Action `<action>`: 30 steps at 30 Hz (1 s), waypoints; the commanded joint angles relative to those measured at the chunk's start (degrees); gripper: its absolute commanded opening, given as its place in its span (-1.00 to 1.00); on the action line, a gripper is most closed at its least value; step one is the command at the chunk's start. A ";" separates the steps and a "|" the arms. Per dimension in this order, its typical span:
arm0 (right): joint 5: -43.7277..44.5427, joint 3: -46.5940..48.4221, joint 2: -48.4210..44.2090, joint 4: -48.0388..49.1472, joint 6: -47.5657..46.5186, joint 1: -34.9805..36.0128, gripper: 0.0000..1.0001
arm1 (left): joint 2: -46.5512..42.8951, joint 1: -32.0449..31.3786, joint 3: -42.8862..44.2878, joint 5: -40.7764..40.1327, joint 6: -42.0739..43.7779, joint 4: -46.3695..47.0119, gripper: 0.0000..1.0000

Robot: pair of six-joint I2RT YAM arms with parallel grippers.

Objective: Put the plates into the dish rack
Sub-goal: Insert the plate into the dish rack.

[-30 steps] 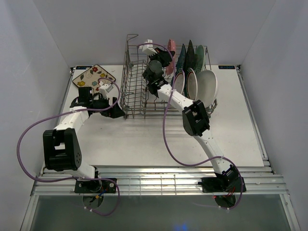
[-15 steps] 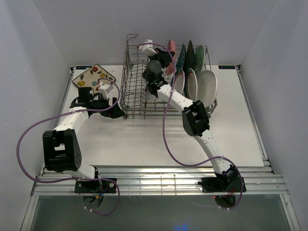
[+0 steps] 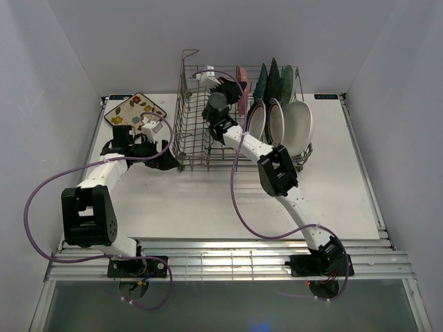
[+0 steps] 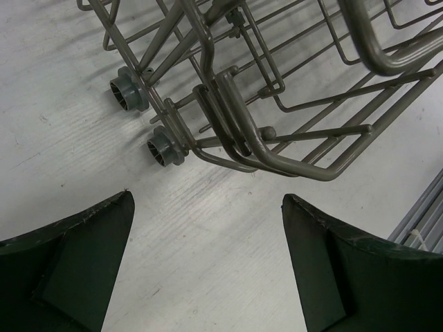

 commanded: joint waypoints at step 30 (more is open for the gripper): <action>3.76 0.80 -0.49 -0.58 7.69 -0.34 -0.84 | -3.35 -0.24 -0.84 -0.04 0.82 0.91 0.96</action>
